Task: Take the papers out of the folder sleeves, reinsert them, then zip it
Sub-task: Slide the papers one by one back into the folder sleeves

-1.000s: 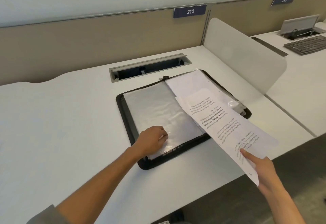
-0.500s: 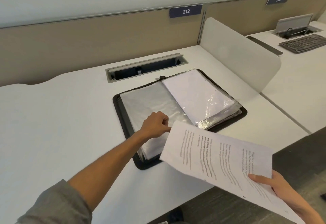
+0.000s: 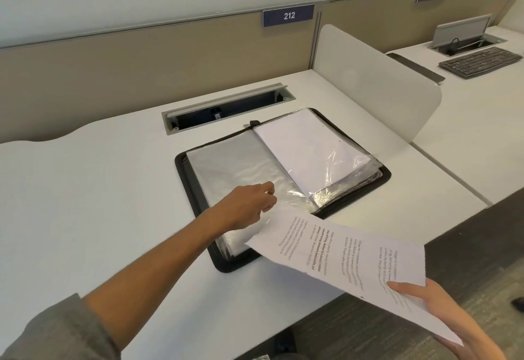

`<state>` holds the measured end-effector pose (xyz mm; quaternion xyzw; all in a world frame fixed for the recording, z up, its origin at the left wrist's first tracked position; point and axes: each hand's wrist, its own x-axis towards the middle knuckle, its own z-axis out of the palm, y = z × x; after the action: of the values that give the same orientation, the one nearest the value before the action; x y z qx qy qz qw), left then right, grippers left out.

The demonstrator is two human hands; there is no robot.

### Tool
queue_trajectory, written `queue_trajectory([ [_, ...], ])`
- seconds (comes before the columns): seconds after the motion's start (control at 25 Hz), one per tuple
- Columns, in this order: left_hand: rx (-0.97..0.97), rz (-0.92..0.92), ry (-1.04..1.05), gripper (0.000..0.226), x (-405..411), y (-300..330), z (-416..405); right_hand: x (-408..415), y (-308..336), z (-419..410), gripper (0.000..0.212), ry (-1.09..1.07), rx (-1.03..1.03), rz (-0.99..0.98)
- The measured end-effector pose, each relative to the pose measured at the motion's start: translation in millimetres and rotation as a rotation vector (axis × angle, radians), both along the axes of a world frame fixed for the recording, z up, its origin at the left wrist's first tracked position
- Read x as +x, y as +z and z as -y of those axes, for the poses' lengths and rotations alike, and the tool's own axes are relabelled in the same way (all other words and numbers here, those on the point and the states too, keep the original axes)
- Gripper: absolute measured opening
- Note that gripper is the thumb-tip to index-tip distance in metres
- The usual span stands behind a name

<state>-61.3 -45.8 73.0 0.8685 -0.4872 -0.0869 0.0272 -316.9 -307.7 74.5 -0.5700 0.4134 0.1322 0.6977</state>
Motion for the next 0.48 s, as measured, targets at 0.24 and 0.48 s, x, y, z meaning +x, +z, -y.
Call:
queue_trajectory([
  [0.24,0.179,0.101,0.01,0.044,-7.0,2.8,-17.7,-3.9,-12.2,-12.9,0.014,-0.231,0.048,0.071],
  [0.48,0.181,0.144,0.007,0.042,-11.6,4.3,-33.1,-12.8,-34.3,-26.3,0.017,-0.359,0.072,0.033],
])
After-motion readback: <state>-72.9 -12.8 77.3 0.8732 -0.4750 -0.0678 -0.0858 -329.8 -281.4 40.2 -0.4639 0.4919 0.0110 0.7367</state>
